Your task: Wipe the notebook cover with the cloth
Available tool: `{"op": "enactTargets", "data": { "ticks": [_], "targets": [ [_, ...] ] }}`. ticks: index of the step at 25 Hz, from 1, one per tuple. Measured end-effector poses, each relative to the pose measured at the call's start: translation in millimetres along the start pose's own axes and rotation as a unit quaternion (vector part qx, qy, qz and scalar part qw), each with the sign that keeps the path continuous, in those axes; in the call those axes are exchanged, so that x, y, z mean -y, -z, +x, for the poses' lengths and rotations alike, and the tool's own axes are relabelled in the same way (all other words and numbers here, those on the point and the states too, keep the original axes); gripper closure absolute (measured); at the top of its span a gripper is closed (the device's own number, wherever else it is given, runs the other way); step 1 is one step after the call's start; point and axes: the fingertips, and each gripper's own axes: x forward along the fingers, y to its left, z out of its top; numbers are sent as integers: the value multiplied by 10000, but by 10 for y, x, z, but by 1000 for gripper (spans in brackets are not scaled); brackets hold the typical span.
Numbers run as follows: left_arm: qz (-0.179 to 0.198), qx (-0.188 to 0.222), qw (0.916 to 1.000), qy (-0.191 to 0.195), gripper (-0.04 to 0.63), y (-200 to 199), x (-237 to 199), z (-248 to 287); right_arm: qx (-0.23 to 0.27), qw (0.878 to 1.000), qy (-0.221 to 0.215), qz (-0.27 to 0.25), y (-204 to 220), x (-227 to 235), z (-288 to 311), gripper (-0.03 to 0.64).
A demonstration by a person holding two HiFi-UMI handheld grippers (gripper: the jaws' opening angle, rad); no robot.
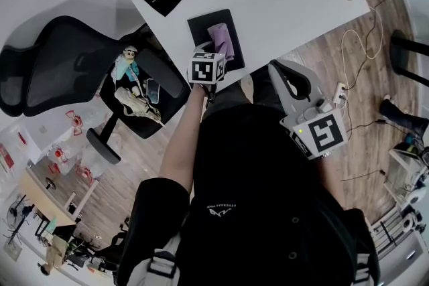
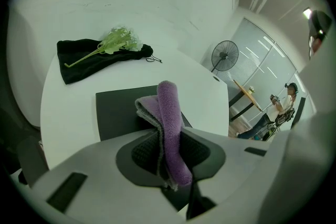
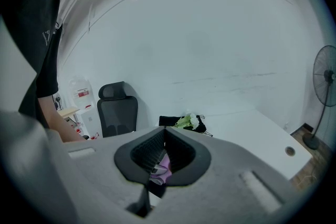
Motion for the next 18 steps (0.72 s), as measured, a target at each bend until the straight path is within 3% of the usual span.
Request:
{"op": "enactTargets", "data": {
  "ticks": [18],
  "targets": [
    [-225,74,9995,-186,508,90,-226,-170,-31,9997,-244,-62,-23,-151,126,612]
  ]
}}
